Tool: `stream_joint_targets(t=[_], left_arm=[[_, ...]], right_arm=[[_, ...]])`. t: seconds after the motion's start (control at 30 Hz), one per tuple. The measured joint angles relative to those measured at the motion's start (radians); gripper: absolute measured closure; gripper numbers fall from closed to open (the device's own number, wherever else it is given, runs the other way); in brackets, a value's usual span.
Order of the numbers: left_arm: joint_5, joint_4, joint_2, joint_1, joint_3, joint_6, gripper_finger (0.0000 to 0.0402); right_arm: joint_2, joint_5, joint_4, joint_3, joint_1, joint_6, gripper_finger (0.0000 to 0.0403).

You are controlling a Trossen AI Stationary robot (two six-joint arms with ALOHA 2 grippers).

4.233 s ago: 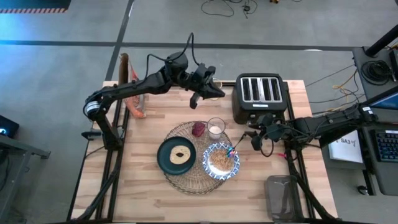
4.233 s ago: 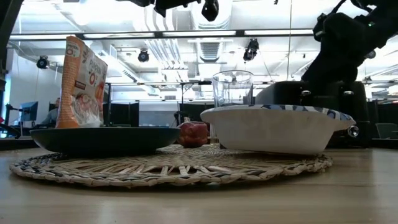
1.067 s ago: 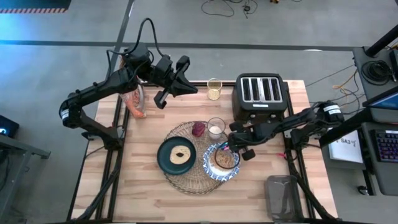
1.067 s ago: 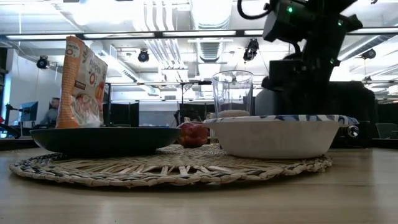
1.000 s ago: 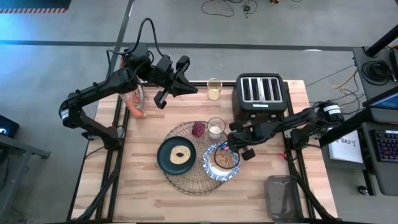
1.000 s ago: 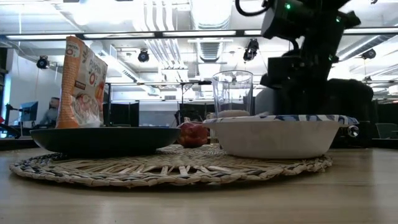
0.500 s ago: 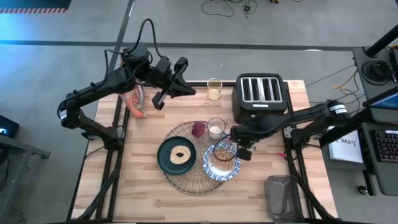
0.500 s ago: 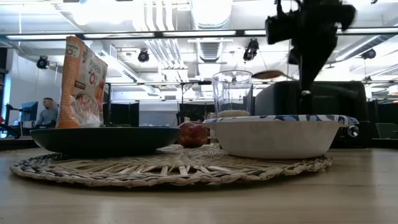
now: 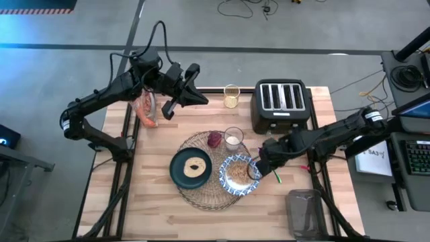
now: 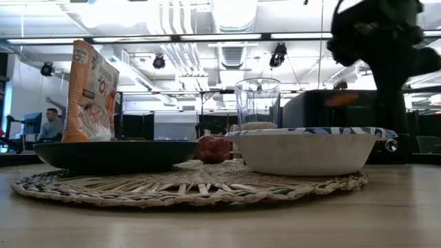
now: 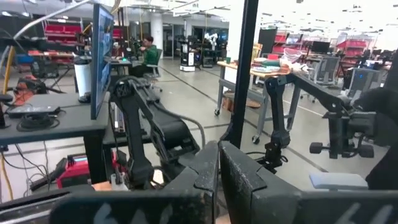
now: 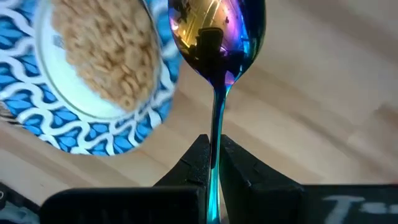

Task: Arrange a breakfast setting
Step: Put the violet spoon on the brown table mat

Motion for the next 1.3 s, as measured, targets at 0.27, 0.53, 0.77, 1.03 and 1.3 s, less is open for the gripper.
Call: stream_joint_targets(t=[0.27, 0.53, 0.77, 1.03, 1.3], left_arm=[[0.0, -0.004, -0.049, 0.002, 0.0, -0.002, 0.0402], [0.0, -0.028, -0.104, 0.002, 0.0, -0.022, 0.0402], [-0.021, -0.029, -0.139, 0.002, 0.0, -0.065, 0.0402], [-0.024, -0.037, -0.181, 0.002, 0.0, -0.06, 0.0402], [-0.024, -0.063, -0.22, 0.002, 0.0, -0.056, 0.0402]], right_arm=[[0.019, -0.004, 0.153, -0.105, 0.091, 0.256, 0.039], [0.088, -0.003, 0.262, -0.171, 0.133, 0.324, 0.039], [0.179, -0.002, 0.322, -0.174, 0.135, 0.334, 0.039], [0.251, 0.052, 0.376, -0.174, 0.133, 0.36, 0.039], [0.245, 0.2, 0.529, -0.174, 0.131, 0.43, 0.039]])
